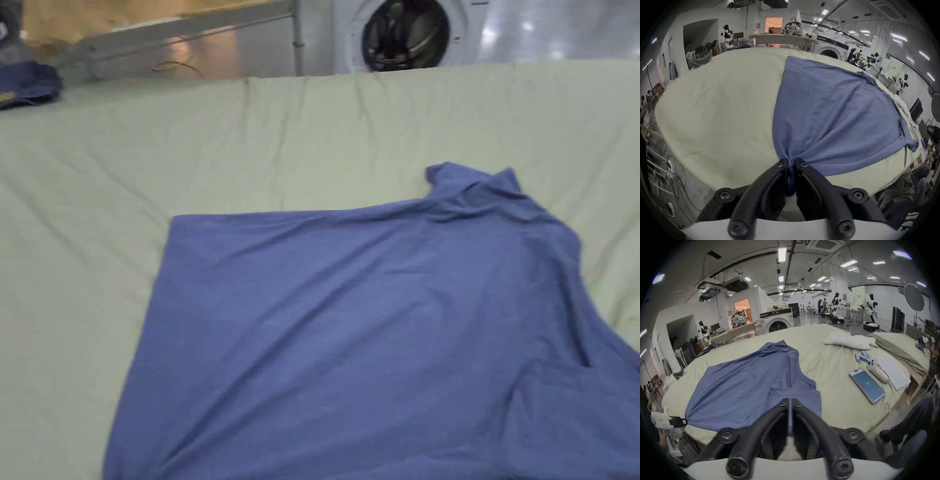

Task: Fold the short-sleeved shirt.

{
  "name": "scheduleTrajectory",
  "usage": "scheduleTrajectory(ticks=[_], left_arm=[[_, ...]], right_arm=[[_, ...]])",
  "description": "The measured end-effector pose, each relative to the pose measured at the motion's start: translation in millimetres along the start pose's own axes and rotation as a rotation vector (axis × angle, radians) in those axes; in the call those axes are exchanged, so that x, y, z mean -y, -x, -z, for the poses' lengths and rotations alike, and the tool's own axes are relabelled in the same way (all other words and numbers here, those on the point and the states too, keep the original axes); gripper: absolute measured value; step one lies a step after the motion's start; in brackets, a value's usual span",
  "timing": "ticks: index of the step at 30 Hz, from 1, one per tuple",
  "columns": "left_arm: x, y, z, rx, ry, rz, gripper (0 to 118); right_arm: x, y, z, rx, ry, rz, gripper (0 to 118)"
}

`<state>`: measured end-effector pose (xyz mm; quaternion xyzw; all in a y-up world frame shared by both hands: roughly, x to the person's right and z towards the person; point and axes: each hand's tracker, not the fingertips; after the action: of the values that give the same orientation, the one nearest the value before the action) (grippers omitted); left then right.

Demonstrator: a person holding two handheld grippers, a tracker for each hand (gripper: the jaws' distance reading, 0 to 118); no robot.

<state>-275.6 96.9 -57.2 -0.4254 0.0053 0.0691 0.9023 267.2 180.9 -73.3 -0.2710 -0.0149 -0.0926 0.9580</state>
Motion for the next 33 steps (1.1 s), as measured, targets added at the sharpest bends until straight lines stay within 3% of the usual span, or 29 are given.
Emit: scheduleTrajectory(ticks=[1, 2, 5, 8, 9, 10, 13, 16, 20, 24, 29, 33], left_arm=[[-1.4, -1.3, 1.4, -0.006, 0.009, 0.010, 4], [-1.8, -3.4, -2.6, -0.012, 0.015, 0.021, 4], [-3.1, -5.2, -2.7, -0.023, 0.022, 0.036, 4], [-1.3, -0.6, -3.2, -0.019, 0.030, 0.032, 4], [-1.3, -0.2, -3.3, -0.017, 0.031, 0.029, 4], [-1.3, 0.2, -4.5, -0.015, 0.030, 0.028, 4], [-0.7, -0.1, -4.8, -0.016, 0.027, 0.021, 4], [1.0, -1.2, -5.8, -0.023, 0.020, 0.017, 4], [-3.0, 4.5, -18.4, -0.002, 0.007, -0.001, 3], [-43.3, 18.4, -56.6, 0.090, -0.128, -0.082, 3], [-125.6, 39.5, -26.3, 0.148, -0.197, -0.070, 3], [-185.2, 37.4, 25.5, 0.196, -0.167, -0.071, 3]], right_arm=[[3.1, -3.9, 1.8, -0.012, 0.015, 0.030, 76], [5.8, -9.4, 8.8, -0.032, 0.056, 0.061, 92], [16.8, -16.5, 23.0, 0.019, 0.095, 0.105, 91], [28.7, -26.4, 46.4, -0.002, 0.166, 0.172, 90], [34.2, -29.0, 50.1, -0.003, 0.186, 0.181, 87], [39.9, -30.8, 56.7, 0.028, 0.202, 0.182, 77], [58.6, -32.6, 62.8, 0.076, 0.248, 0.167, 30], [54.6, -26.5, 53.6, 0.014, 0.228, 0.129, 7], [40.4, -9.4, 47.7, 0.045, 0.199, 0.025, 7], [-16.1, 4.1, 44.1, -0.029, 0.083, -0.021, 7], [-87.8, 10.0, 125.5, -0.081, 0.085, 0.006, 7], [-121.0, 17.8, 211.5, -0.058, 0.197, 0.045, 6]])
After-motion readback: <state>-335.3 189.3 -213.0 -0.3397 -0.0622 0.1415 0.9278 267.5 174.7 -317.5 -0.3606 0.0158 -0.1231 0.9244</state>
